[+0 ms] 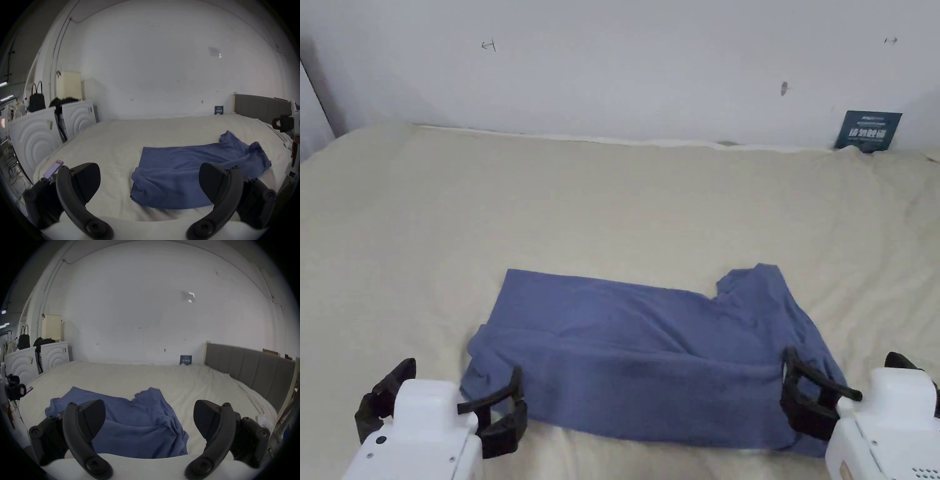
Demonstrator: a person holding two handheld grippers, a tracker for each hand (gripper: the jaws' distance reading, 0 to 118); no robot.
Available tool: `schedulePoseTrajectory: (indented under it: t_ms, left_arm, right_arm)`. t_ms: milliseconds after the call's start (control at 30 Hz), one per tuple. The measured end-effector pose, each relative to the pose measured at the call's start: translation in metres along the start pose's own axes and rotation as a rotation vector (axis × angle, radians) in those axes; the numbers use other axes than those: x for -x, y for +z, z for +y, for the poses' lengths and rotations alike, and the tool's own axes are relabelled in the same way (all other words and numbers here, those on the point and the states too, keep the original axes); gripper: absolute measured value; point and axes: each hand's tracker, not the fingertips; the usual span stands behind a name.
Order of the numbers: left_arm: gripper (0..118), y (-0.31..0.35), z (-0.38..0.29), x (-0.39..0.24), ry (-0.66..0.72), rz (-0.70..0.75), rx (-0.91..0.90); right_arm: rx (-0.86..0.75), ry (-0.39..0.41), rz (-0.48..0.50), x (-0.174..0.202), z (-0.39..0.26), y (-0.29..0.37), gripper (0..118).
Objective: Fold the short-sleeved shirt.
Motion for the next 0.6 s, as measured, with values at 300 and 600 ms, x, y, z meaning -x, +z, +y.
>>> schedulePoseTrajectory:
  t_ms: [300,600]
  left_arm:
    - [0,0.037,0.002,0.007,0.026,-0.062,0.049]
    - [77,-0.066,-0.028,0.046,0.221,-0.074,0.428]
  right_arm:
    - [-0.027,-0.043,0.010,0.009,0.004,0.061,0]
    - [0.051,-0.037,0.035,-0.008,0.011,0.046,0]
